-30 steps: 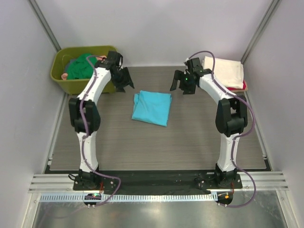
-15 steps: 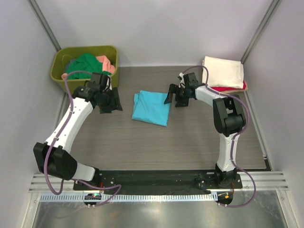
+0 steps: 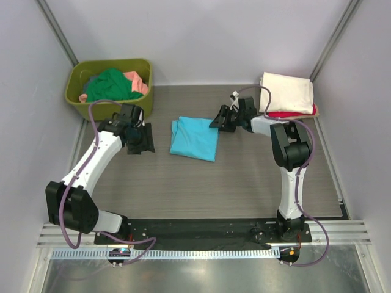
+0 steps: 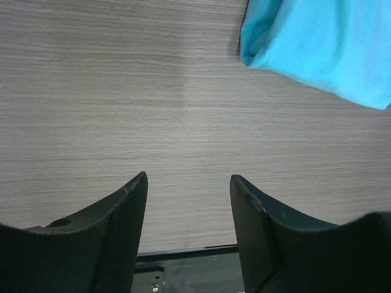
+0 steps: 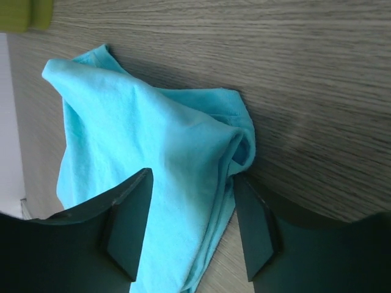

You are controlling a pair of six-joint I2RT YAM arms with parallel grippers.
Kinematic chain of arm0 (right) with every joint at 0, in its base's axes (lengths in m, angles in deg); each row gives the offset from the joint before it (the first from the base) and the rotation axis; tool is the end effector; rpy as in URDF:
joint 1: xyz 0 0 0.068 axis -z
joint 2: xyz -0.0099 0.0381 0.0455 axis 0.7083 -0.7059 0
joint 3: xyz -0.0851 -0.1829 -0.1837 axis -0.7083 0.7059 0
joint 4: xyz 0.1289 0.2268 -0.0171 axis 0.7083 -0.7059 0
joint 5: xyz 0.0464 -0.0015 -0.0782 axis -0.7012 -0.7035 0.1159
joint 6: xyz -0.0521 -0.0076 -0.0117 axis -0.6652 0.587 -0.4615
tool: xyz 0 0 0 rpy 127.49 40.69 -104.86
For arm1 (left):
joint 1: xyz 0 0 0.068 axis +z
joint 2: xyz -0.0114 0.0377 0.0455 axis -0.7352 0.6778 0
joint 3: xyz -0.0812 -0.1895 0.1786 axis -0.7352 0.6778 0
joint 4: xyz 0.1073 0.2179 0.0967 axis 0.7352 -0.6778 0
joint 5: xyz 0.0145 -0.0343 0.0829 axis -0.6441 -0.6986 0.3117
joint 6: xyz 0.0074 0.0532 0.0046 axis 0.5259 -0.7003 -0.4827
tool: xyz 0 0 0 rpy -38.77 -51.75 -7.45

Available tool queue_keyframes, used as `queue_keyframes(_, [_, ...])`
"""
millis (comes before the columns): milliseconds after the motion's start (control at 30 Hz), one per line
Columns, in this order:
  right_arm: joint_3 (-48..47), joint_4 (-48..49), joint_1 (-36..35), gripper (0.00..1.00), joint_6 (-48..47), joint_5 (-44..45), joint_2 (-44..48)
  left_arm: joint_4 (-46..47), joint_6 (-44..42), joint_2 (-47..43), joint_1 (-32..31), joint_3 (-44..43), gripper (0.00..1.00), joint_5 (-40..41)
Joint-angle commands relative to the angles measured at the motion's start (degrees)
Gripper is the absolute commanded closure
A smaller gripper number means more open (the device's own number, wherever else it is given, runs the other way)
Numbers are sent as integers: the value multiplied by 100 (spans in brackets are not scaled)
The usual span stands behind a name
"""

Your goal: Fold and stack the t-shirts

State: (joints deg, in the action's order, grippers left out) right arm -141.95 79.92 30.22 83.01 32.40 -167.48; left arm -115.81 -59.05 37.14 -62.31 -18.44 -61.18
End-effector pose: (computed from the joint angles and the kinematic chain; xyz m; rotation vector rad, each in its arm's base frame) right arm 0.4425 0.1359 0.1396 -0.0031 2.3890 0.9750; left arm 0.2652 -0.0720 0.2928 -0.2376 2.6815 -0.2643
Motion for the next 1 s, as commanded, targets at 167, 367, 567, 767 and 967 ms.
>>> queue_keyframes(167, [1070,568,-42,60,299,-313,-264,239,-196,-194,118,142,42,31])
queue_keyframes(367, [1255,1007,-60,95,413,-647,-282,239,-196,-220,118,186,42,75])
queue_keyframes(567, [940,158,-42,99,-7,-517,288,283,-196,-273,118,239,43,22])
queue_keyframes(767, [69,-1557,37,99,-1044,-121,992,371,-188,-387,118,265,43,-92])
queue_keyframes(967, [-484,-2199,336,99,-1624,722,1370,450,-170,-537,118,309,44,-83])
